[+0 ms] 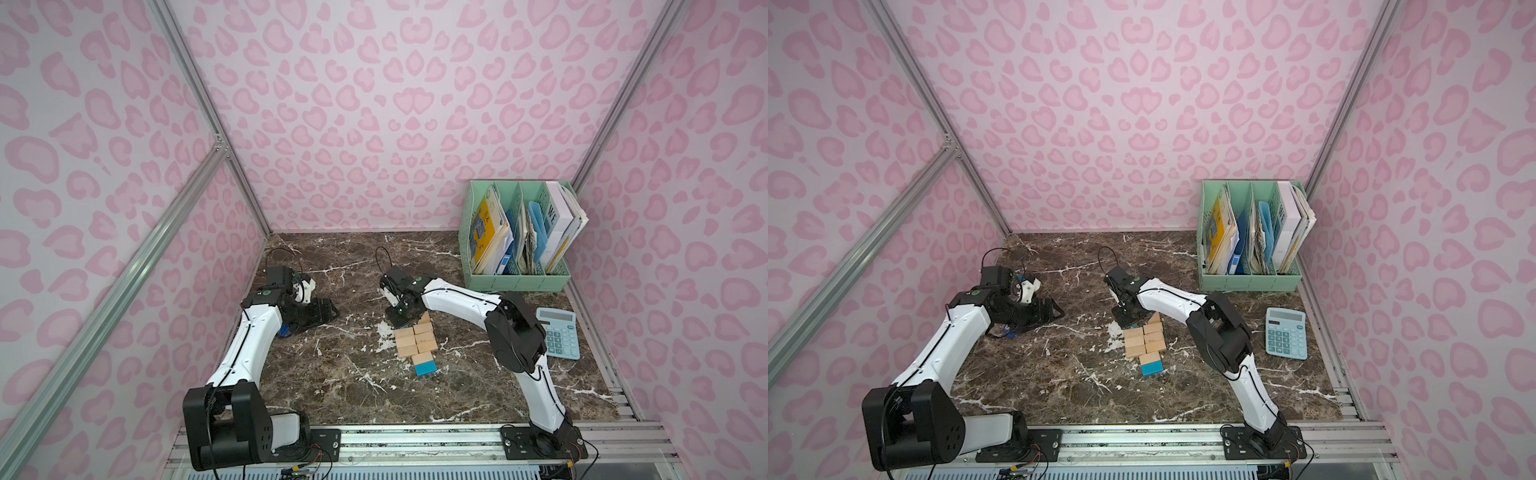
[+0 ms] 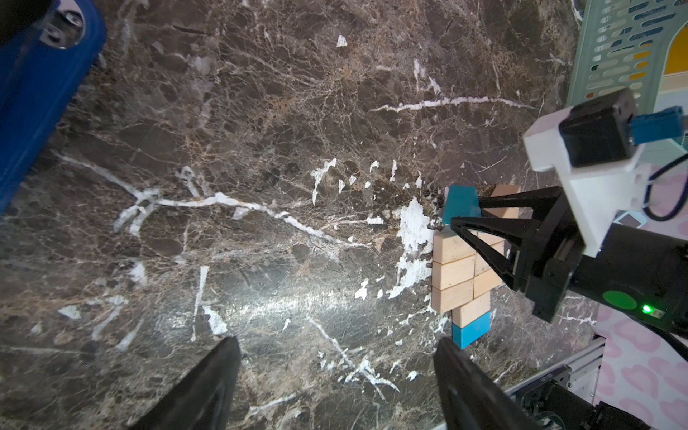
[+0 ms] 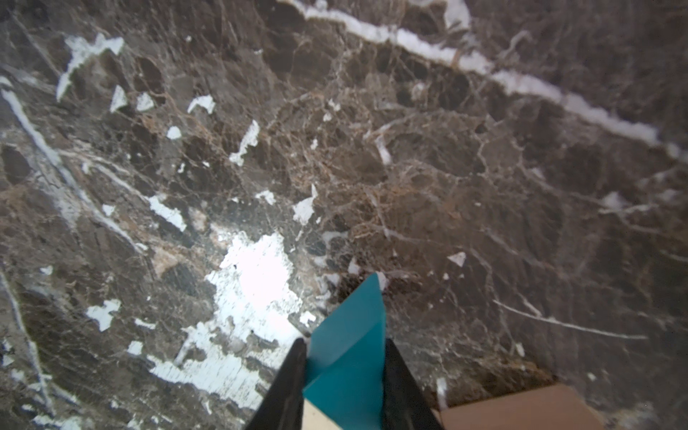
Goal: Assemble a carrot with building blocks
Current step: Adjust the building block at the center of the board, then reset both arms
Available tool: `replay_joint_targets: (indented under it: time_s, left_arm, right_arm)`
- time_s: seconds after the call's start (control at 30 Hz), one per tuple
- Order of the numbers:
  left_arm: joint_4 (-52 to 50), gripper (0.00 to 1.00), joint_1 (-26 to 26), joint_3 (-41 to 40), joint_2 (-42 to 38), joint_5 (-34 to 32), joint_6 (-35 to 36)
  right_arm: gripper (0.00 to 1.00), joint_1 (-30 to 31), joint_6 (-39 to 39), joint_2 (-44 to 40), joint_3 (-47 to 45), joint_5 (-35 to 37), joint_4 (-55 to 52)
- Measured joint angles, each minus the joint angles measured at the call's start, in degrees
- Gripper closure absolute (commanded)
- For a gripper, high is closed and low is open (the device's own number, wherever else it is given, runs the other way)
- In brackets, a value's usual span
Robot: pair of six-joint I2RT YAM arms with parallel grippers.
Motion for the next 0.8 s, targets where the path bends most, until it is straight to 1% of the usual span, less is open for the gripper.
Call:
replay_joint_targets:
  time_s: [0.27, 0.3, 0.37, 0.4, 0.43, 0.47, 0.5, 0.57, 0.63, 0.67, 0.7, 0.8]
  left_arm:
    - [-0.2, 0.16, 0.0, -0.2, -0.4, 0.0, 0.0]
    - [-0.2, 0.17, 0.0, -0.3, -0.5, 0.0, 0.0]
    - [-0.2, 0.16, 0.0, -0.4, -0.7, 0.0, 0.0]
    - [-0.3, 0.16, 0.0, -0.4, -0.8, 0.0, 0.0]
    - [-0.3, 0.16, 0.0, -0.5, -0.8, 0.0, 0.0]
    - [-0.3, 0.16, 0.0, -0.5, -0.8, 0.0, 0.0]
    - [-0.4, 0.16, 0.0, -0.5, -0.8, -0.1, 0.0]
    - [-0.4, 0.15, 0.0, -0.7, -0.9, -0.2, 0.0]
    - [-0.3, 0.11, 0.0, -1.0, -1.0, -0.3, -0.1]
    - [-0.3, 0.03, 0.0, -1.2, -1.2, -0.3, -0.1]
    - [-0.2, 0.01, 0.0, -1.3, -1.4, -0.5, -0.1]
    - [0.9, 0.01, 0.0, -1.4, -2.1, -1.4, 0.2]
  right_arm:
    - [0.69, 0.6, -0.5, 0.3, 0.1, 0.0, 0.0]
    - [0.68, 0.7, -0.6, 0.4, 0.1, 0.0, 0.0]
    - [0.62, 0.8, -1.1, 0.7, 0.1, 0.0, 0.0]
    - [0.56, 0.9, -1.1, 0.7, 0.1, 0.0, 0.0]
    - [0.47, 1.0, -1.1, 0.7, 0.1, 0.0, 0.0]
    - [0.32, 1.0, -1.1, 0.7, 0.1, 0.0, 0.0]
    - [0.02, 1.1, -1.1, 0.7, 0.2, 0.0, 0.0]
    - [0.00, 1.1, -1.1, 0.4, 0.3, 0.5, -0.4]
    - [0.00, 1.1, -1.5, -1.0, 0.7, 1.3, -1.0]
    - [0.00, 1.1, -1.1, -2.1, 1.0, 1.4, -1.3]
    - [0.00, 1.1, -1.1, -3.6, 1.4, 1.7, -1.3]
    - [0.00, -0.6, -1.4, -11.4, 1.6, 1.4, -0.7]
